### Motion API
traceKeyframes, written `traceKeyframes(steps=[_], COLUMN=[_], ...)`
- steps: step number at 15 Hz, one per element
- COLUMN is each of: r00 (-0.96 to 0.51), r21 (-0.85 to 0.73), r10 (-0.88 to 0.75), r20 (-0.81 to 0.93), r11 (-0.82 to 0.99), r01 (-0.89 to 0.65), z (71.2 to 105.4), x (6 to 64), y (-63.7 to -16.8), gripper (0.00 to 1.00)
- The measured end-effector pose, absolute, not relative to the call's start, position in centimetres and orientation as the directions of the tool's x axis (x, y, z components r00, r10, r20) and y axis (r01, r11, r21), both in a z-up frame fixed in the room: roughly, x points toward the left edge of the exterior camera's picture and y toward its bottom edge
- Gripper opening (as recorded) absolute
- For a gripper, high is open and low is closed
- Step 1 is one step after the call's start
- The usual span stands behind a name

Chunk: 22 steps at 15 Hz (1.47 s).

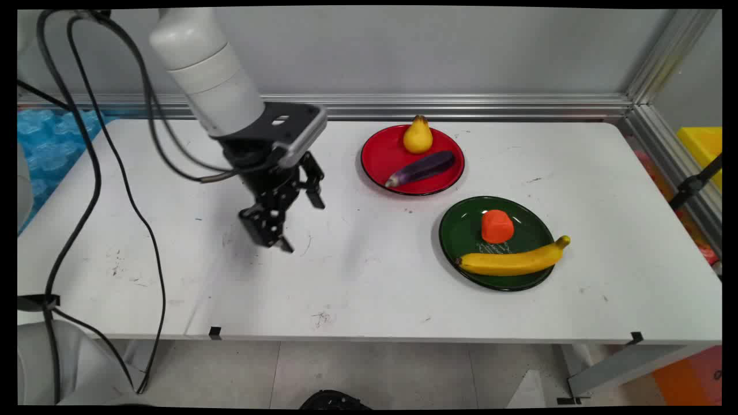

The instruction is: Pick up the eggplant from the red plate

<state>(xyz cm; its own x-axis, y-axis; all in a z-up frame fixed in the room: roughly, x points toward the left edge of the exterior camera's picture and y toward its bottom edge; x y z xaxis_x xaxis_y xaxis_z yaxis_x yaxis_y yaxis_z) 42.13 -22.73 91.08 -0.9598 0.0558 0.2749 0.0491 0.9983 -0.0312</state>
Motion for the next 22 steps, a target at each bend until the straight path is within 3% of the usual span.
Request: traceKeyframes(steps=[11,22], r00=[-0.844,-0.587], r21=[-0.082,-0.082], r10=[-0.341,-0.629], r20=[0.415,0.509], r11=[0.909,0.644], r01=[-0.408,-0.761], z=[90.2,84.0], x=[40.2,37.3], y=[-29.8,-38.9], gripper=[1.00,1.00])
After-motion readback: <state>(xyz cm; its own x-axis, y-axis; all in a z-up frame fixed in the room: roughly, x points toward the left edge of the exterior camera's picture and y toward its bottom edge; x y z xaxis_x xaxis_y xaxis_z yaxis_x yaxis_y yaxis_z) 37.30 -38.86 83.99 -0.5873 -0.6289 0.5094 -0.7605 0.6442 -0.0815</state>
